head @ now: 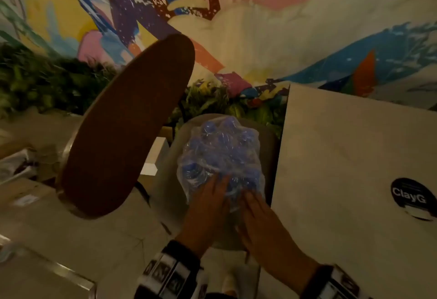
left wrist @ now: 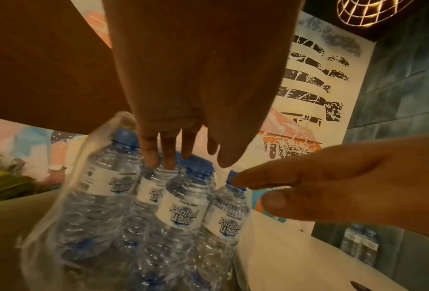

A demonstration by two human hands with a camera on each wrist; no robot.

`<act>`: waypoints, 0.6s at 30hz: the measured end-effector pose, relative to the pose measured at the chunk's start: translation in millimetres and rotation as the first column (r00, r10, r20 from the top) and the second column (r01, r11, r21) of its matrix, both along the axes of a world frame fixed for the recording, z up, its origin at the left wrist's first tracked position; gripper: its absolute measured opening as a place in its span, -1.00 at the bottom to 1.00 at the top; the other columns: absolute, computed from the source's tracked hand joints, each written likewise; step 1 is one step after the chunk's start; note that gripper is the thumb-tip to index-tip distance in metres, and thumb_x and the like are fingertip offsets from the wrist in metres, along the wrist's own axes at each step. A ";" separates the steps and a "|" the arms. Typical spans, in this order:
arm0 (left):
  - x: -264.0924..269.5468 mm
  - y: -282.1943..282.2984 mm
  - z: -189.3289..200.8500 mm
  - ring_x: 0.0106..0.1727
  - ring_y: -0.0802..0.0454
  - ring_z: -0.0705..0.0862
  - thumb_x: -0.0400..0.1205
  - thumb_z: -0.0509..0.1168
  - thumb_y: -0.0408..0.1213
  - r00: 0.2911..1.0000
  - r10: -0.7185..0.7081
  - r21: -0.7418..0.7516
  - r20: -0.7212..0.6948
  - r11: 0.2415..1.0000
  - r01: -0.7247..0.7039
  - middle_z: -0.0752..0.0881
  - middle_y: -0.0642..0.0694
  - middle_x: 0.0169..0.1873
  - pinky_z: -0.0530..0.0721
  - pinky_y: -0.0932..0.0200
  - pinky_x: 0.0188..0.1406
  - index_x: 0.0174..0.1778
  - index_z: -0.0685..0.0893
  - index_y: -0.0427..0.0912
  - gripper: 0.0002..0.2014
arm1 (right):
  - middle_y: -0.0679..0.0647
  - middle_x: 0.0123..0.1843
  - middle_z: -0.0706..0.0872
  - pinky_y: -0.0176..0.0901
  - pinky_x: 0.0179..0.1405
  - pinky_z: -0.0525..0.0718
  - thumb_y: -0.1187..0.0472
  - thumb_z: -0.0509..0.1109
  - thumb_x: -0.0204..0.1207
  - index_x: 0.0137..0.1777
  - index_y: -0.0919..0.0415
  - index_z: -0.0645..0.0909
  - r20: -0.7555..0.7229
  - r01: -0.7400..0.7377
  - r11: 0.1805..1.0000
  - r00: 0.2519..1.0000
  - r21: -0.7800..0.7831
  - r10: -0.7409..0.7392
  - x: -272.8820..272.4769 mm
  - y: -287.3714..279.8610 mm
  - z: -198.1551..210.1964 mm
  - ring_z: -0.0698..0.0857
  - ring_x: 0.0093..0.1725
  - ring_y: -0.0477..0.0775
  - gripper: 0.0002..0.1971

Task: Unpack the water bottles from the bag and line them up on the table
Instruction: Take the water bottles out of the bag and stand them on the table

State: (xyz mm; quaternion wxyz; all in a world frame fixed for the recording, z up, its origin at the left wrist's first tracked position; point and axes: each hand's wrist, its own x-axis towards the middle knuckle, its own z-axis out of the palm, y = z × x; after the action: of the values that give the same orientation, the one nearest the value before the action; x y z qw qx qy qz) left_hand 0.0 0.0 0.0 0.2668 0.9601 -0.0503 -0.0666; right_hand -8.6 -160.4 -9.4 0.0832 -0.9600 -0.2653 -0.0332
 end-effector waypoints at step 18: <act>19.6 14.0 -14.7 0.20 -0.05 0.52 0.56 0.32 -0.24 0.979 0.196 -0.125 0.062 0.974 -0.188 0.58 -0.12 0.15 0.56 0.11 0.25 0.03 0.57 -0.10 -0.84 | 0.34 -0.15 0.78 -0.06 -0.37 0.76 0.36 0.70 -0.01 0.02 0.43 0.66 -0.067 0.204 0.969 0.974 -0.141 -0.215 62.3 25.1 13.7 0.76 -0.23 0.30 -0.46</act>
State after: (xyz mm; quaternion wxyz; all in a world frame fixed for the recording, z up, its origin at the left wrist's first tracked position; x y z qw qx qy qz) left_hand 19.6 14.0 -14.7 0.3264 0.9448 0.0291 -0.0018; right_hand 53.6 -135.3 4.4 0.0259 -0.9866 -0.1606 0.0152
